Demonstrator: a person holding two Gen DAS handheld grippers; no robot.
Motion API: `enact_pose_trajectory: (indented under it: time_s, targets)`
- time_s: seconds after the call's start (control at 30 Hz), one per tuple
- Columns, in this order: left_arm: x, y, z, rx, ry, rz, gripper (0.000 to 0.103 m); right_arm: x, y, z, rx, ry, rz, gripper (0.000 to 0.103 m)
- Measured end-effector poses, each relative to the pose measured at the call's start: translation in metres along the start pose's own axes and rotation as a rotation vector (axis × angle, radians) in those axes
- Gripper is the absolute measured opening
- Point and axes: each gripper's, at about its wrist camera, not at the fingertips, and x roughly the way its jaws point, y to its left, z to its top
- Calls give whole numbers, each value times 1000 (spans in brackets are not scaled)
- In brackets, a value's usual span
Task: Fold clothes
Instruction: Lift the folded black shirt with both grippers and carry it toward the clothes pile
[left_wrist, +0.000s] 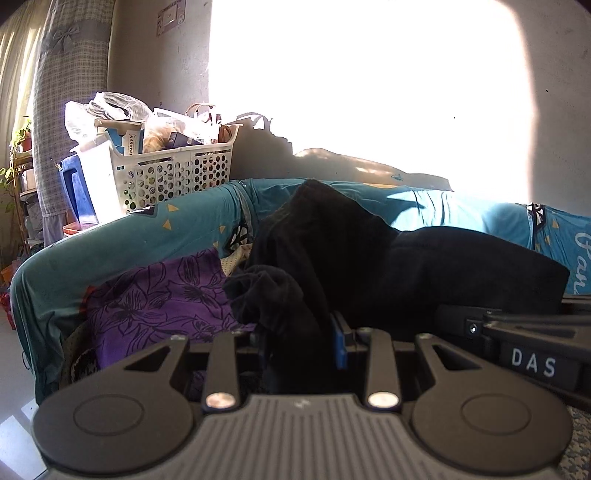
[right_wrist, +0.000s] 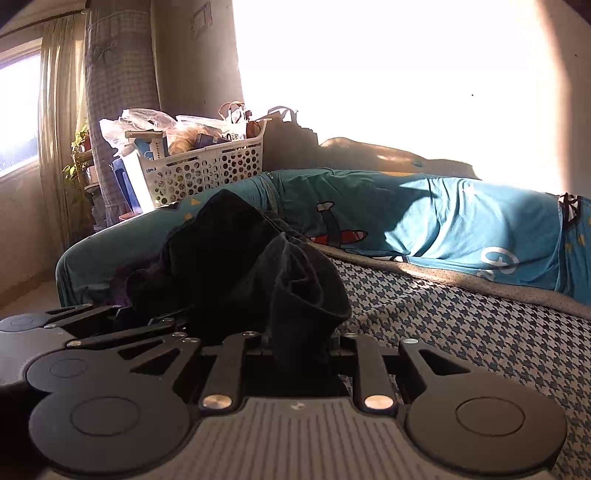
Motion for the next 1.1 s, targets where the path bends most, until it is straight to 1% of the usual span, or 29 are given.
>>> enact_pose_trajectory:
  time_s: [0.2,0.3,0.53,0.63,0.73,0.97,1.1]
  targets:
    - [8,28,14,6,-25,60,29,21,19,14,52,-4,54,20]
    - [13,41,20,3,-34,94,29,34,30,20,57,-5,77,20]
    - [28,71,31,-57,-46,157,29,64,55,40,56,-3,123,20]
    - [35,85,37,-104,-52,180,29,76,64,49,54,-4,144,20]
    - [39,94,37,-134,-58,218,29,89,72,57,42,-3,171,20]
    - [49,111,24,-223,-54,280,29,125,86,75,-43,34,228,20]
    - [56,119,18,-291,-40,319,29,145,97,87,-152,59,246,20]
